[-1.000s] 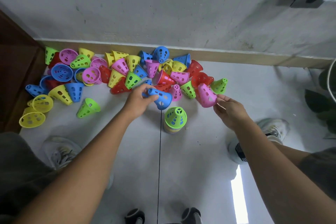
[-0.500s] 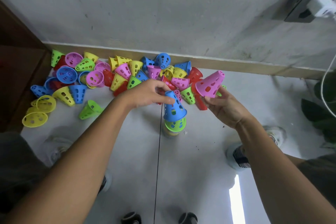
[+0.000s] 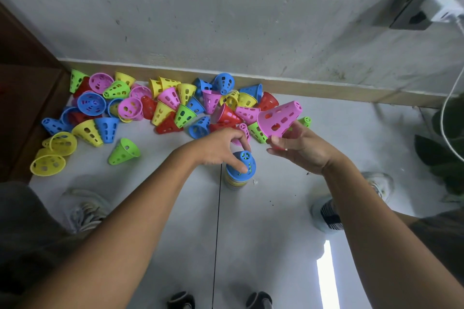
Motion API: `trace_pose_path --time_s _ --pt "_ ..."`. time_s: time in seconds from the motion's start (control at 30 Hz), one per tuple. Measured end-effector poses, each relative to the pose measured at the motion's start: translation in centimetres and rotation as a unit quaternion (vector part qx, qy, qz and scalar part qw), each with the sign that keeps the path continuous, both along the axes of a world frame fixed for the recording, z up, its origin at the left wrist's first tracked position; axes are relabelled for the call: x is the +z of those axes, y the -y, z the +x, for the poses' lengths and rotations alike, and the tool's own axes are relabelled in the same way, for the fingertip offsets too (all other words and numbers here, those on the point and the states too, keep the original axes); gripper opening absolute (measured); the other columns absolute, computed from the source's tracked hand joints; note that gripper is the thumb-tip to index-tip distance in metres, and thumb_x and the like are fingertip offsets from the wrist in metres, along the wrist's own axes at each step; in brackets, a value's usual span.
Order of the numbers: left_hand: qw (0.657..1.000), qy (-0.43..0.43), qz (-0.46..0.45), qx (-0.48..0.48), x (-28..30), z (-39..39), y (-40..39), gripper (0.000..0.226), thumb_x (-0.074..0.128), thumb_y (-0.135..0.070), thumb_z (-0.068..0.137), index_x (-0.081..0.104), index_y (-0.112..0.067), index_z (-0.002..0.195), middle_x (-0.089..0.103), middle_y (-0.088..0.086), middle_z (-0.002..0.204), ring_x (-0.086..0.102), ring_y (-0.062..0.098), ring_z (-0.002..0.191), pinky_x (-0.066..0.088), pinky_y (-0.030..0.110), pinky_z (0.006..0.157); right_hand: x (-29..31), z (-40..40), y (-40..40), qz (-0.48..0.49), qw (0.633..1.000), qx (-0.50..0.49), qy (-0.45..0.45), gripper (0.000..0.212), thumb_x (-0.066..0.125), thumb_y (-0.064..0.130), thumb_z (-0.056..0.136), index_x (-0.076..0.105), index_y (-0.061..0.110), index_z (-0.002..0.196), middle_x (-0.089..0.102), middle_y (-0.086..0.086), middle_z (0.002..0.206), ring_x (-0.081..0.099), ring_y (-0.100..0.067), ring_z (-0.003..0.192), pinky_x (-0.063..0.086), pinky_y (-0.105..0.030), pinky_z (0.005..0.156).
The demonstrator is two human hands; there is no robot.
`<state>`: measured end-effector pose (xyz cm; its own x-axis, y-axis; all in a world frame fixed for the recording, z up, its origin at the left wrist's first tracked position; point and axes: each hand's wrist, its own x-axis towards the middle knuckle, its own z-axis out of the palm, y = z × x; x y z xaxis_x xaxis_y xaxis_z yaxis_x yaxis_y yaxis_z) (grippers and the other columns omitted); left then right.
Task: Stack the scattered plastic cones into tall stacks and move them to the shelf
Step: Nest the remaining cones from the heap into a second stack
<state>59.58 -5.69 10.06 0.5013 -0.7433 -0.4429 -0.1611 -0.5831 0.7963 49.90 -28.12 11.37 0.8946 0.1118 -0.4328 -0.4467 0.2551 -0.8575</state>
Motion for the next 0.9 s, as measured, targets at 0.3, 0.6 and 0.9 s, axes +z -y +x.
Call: trace_pose_path --time_s 0.3,0.6,0.9 --pt "0.997 0.042 0.064 0.023 -2.5 1.7 -3.4 0.061 0.093 -0.025 0.068 0.062 -0.028 0.120 0.047 -0.006 0.132 0.048 0.011 0.126 0.040 0.028 0.103 -1.1 0.3 -1.4 -0.137 0.979 0.151 0.025 0.079 0.082 0.016 0.078 0.044 0.031 0.145 0.059 -0.001 0.139 0.051 -0.025 0.132 0.041 -0.048 0.112" --pt "0.985 0.055 0.096 0.135 -5.8 2.9 -5.1 0.070 0.085 -0.031 0.079 0.051 -0.026 0.140 0.050 0.005 0.145 0.050 0.022 0.129 0.045 0.038 0.104 -4.5 -0.1 -3.6 -0.271 0.938 0.217 0.002 0.071 0.089 0.021 0.074 0.050 0.038 0.131 0.048 0.010 0.135 0.042 -0.017 0.130 0.042 -0.030 0.106" --pt "0.983 0.004 0.083 0.161 -7.2 3.3 -3.2 0.081 0.081 -0.024 0.084 0.037 -0.031 0.151 0.046 0.013 0.148 0.048 0.030 0.132 0.043 0.035 0.097 -6.2 -0.7 -2.5 -0.321 0.930 0.177 -0.009 0.072 0.089 0.018 0.073 0.049 0.045 0.127 0.043 0.005 0.141 0.038 -0.018 0.130 0.040 -0.042 0.108"
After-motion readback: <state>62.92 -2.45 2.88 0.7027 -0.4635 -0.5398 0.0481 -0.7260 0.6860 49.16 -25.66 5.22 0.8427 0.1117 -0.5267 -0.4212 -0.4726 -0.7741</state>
